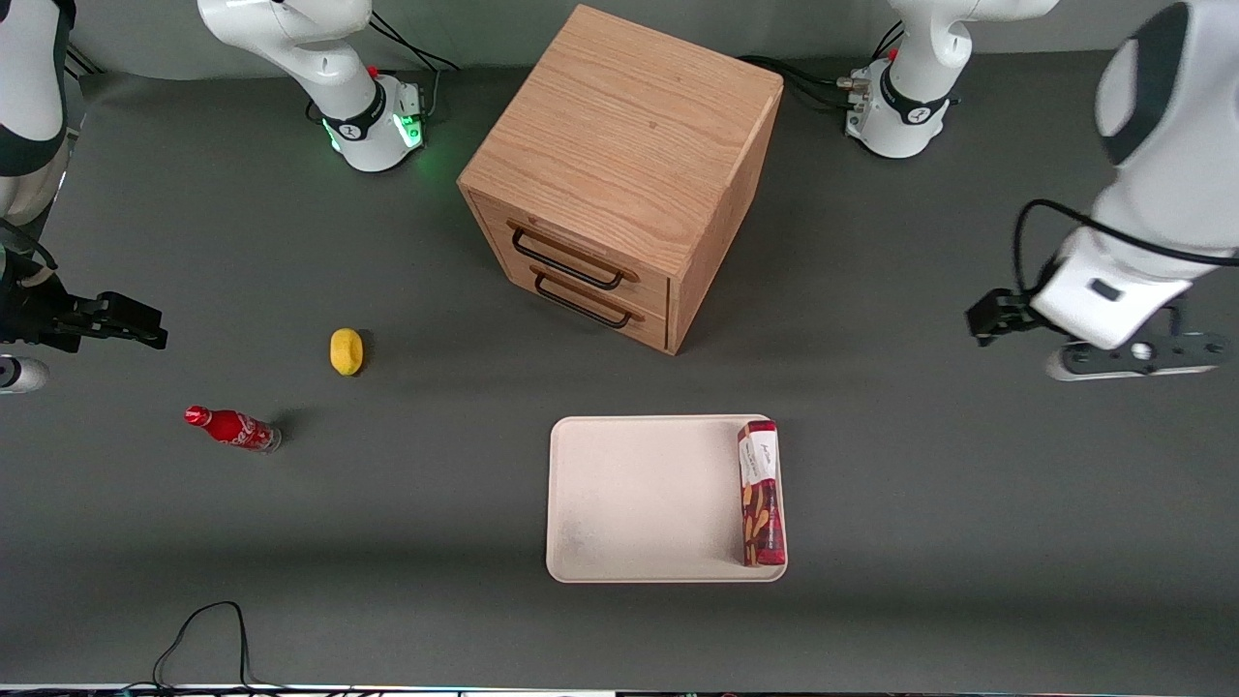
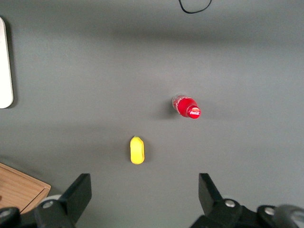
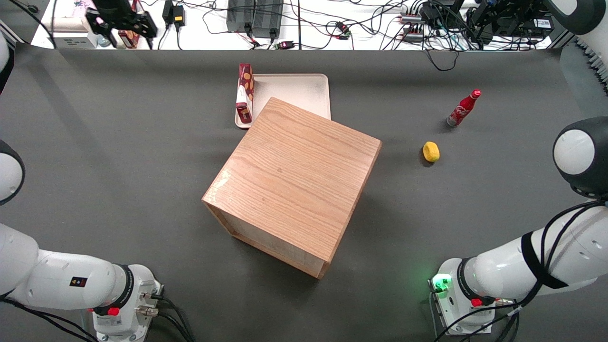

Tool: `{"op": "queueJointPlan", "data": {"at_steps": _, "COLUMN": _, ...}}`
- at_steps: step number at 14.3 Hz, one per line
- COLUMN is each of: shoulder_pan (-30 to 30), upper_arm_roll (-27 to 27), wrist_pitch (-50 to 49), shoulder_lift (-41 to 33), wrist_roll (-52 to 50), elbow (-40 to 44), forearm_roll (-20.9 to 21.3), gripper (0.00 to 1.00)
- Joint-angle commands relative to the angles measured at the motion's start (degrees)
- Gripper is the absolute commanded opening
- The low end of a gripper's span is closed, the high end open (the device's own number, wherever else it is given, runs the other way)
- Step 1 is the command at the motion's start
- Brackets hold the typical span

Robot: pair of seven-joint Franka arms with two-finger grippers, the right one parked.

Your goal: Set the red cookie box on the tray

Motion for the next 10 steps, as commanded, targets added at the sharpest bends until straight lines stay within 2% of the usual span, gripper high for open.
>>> {"op": "queueJointPlan", "data": {"at_steps": 1, "shoulder_pan": 1.65, "upper_arm_roll": 3.64, "wrist_pitch": 2.16, "shoulder_lift": -4.74, "wrist_roll": 7.44, "elbow": -4.13, "forearm_roll": -3.21, "gripper": 1.00}}
{"op": "queueJointPlan", "data": {"at_steps": 5, "shoulder_pan": -2.83, "upper_arm_roll": 10.86, "wrist_pitch": 4.89, "shoulder_lift": -7.13, "wrist_roll": 10.01, "elbow": -6.51, "forearm_roll": -4.54, "gripper": 1.00}}
{"op": "queueJointPlan", "data": {"at_steps": 10, "shoulder_pan": -2.58, "upper_arm_roll": 11.49, "wrist_pitch": 2.62, "shoulder_lift": -6.34, "wrist_roll": 9.13, "elbow": -3.36, "forearm_roll": -4.71, "gripper": 1.00}}
